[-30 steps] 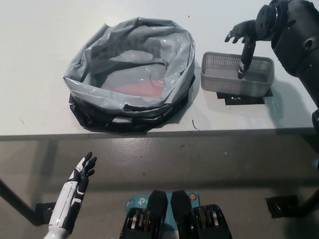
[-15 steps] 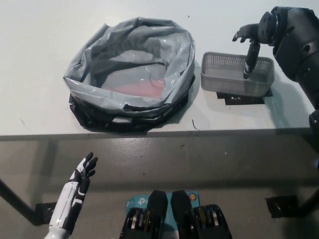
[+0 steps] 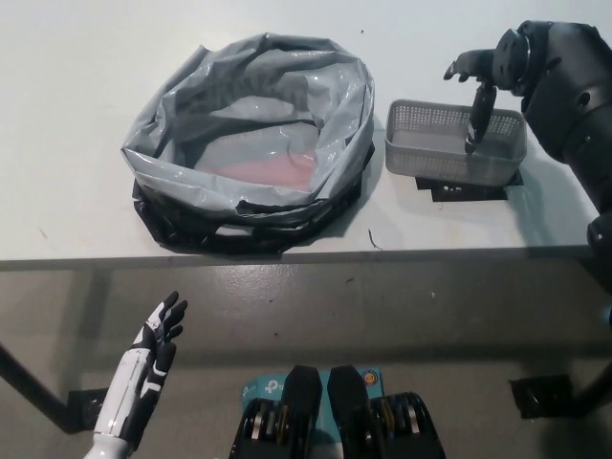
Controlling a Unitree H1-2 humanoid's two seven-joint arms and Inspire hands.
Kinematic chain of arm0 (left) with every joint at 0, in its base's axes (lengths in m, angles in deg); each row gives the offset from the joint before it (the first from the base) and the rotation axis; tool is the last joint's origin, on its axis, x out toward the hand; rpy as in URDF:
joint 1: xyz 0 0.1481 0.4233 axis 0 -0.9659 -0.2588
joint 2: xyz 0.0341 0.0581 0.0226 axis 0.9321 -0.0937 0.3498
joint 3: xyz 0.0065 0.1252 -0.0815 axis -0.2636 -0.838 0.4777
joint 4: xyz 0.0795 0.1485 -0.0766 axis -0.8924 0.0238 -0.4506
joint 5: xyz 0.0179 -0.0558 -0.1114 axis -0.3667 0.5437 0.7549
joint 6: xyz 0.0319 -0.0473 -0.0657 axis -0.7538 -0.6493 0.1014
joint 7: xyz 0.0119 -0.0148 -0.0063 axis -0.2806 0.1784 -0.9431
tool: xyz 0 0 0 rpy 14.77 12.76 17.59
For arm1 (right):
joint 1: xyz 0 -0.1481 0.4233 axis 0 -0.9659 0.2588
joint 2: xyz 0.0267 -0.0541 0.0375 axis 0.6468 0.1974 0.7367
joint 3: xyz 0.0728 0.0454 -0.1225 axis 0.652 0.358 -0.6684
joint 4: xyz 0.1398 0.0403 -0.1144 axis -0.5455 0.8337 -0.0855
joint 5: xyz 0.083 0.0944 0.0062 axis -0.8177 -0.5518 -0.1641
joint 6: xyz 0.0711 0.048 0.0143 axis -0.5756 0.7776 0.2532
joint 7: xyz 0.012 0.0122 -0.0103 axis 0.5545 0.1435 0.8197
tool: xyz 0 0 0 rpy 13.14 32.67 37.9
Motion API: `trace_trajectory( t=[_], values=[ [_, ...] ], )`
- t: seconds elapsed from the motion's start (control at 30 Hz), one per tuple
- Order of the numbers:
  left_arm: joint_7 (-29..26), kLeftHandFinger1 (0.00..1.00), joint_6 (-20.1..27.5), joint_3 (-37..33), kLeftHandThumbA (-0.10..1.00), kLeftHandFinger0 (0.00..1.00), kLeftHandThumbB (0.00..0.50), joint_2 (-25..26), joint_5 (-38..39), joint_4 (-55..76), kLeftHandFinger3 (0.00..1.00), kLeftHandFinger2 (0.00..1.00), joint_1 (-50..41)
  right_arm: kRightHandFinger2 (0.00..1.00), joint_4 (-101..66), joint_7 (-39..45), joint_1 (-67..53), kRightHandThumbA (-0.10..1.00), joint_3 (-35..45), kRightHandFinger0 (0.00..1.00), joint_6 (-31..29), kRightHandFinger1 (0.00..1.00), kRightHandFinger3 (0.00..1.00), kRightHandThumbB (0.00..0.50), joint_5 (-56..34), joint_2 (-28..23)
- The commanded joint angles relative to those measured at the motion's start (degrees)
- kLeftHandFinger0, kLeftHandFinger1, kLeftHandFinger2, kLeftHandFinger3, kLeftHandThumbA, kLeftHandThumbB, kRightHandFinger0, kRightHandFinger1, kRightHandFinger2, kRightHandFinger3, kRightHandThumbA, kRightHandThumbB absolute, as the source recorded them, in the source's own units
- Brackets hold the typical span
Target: Use the right hand to pick up a small rectangular container and put it into a plastic bag and lift the bag
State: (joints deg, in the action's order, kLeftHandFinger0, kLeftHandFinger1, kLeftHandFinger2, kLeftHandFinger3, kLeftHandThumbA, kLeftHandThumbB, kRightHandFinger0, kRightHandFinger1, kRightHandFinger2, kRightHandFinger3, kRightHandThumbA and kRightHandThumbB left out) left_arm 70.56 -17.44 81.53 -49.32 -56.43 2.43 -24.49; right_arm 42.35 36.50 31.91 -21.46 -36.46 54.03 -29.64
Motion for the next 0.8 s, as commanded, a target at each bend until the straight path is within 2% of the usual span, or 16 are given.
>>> trace_trajectory(
  t=[0.0,0.13,0.33,0.47,0.77],
  values=[
    [0.63,1.0,2.91,-0.34,0.97,1.0,0.303,0.39,0.63,1.79,1.0,1.0,-0.79,1.0,0.68,-2.97,0.89,1.0,0.7,1.0,-0.94,1.0,1.0,0.5,-0.21,0.09],
    [0.22,1.0,3.2,-0.38,0.97,1.0,0.317,0.17,0.21,2.23,1.0,1.0,-1.74,1.0,0.97,-4.52,-0.62,1.0,-0.42,1.0,-0.89,1.0,1.0,0.5,1.07,0.63],
    [0.55,1.0,2.64,-0.6,0.97,1.0,0.31,0.19,0.71,3.0,1.0,1.0,-2.22,1.0,1.65,-5.97,-3.07,1.0,-1.6,1.0,-1.54,1.0,1.0,0.5,1.76,1.0],
    [0.42,1.0,3.09,-0.77,0.98,1.0,0.308,0.34,0.09,2.68,1.0,1.0,-1.64,1.0,2.14,-3.25,-4.17,1.0,-0.36,1.0,0.28,1.0,1.0,0.5,0.41,1.05],
    [0.56,1.0,2.48,-0.78,0.97,1.0,0.312,0.64,0.43,2.53,1.0,1.0,-0.6,1.0,2.33,-6.07,-5.33,1.0,-0.04,1.0,0.9,1.0,1.0,0.5,0.52,0.06]
  ],
)
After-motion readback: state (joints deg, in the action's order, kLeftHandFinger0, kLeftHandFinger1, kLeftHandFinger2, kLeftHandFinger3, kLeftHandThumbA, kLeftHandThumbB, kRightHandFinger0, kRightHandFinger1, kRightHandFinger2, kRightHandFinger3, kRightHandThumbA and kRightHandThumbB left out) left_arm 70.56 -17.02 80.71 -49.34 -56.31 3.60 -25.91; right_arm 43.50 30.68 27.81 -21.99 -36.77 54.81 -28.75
